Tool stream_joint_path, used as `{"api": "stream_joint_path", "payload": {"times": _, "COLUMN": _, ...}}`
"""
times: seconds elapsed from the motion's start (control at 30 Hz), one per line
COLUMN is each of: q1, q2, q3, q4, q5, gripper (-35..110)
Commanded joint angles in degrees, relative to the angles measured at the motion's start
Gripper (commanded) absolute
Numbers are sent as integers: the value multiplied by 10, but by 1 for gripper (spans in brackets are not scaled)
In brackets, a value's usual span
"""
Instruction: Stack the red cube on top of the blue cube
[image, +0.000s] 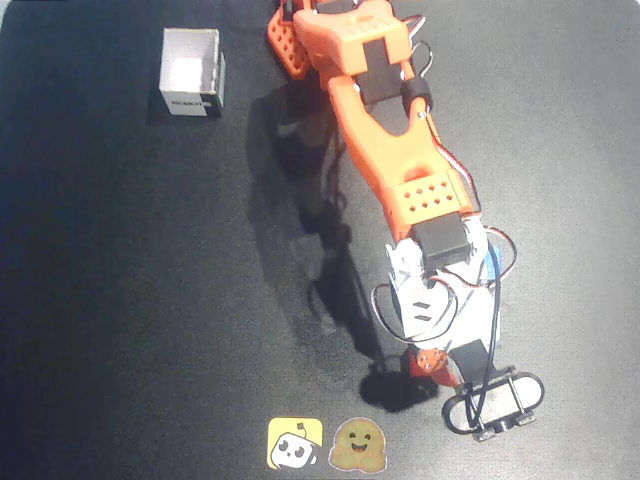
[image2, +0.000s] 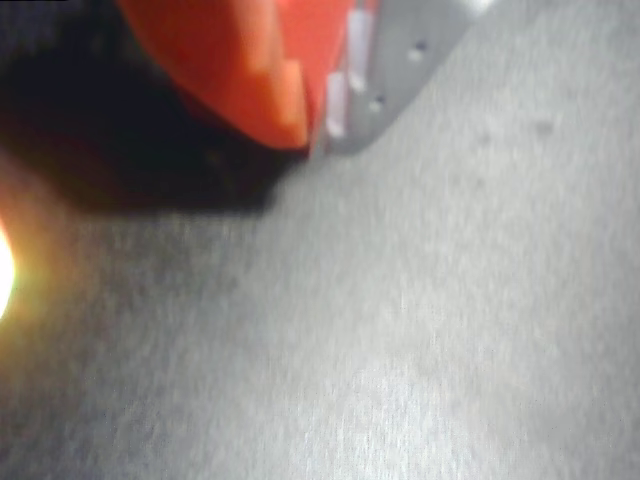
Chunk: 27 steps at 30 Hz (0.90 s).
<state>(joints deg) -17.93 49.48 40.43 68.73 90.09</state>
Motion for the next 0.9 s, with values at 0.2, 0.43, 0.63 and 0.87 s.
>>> {"api": "stream_joint_path", "payload": {"times": 0.2, "q1": 9, "q2": 11, "q3": -29, "q4": 21, "q5": -25, "gripper": 0}}
{"api": "stream_joint_path", "payload": {"times": 0.43, "q1": 13, "q2": 28, "q3": -27, "q4": 106, "q5": -42, "gripper": 0}}
{"api": "stream_joint_path", "payload": {"times": 0.63, "q1": 14, "q2": 32, "q3": -28, "q4": 125, "q5": -43, "gripper": 1}}
{"api": "stream_joint_path", "payload": {"times": 0.87, "q1": 8, "q2": 31, "q3": -25, "q4": 123, "q5": -42, "gripper": 16}}
